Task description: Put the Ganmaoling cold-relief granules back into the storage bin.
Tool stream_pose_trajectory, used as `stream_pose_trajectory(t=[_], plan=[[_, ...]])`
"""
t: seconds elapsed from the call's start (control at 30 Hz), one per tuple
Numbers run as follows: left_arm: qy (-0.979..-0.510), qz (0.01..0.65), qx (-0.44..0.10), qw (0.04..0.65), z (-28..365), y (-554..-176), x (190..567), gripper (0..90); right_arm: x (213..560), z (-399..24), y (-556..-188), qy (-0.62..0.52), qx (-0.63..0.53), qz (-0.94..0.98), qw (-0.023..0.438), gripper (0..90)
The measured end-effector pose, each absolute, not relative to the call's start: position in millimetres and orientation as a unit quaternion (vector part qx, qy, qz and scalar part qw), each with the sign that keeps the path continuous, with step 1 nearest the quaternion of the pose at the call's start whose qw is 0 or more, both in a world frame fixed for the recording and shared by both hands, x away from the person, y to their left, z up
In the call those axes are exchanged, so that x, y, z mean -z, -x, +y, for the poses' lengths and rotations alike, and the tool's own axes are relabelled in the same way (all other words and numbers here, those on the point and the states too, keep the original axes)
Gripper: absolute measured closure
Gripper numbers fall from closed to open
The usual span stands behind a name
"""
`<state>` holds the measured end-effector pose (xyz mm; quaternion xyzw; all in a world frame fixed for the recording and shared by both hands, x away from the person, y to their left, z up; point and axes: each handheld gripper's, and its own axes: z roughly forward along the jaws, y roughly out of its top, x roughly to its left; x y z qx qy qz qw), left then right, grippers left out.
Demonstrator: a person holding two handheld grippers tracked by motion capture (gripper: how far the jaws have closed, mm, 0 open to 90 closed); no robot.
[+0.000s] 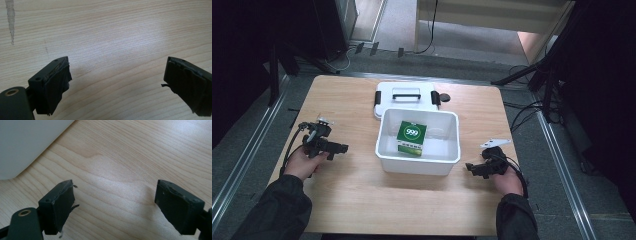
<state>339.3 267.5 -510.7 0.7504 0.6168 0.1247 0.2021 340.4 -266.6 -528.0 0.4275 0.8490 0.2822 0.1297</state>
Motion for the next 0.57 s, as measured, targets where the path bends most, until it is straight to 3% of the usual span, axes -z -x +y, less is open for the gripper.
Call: stream_pose_trajectory(t=[0.57], plan=[[-0.760, 0.608, -0.119, 0.198, 262.9, -338.8, 516.1, 7.8, 528.0, -266.7, -340.1, -0.430, -0.280, 0.849, 0.128, 16.0]])
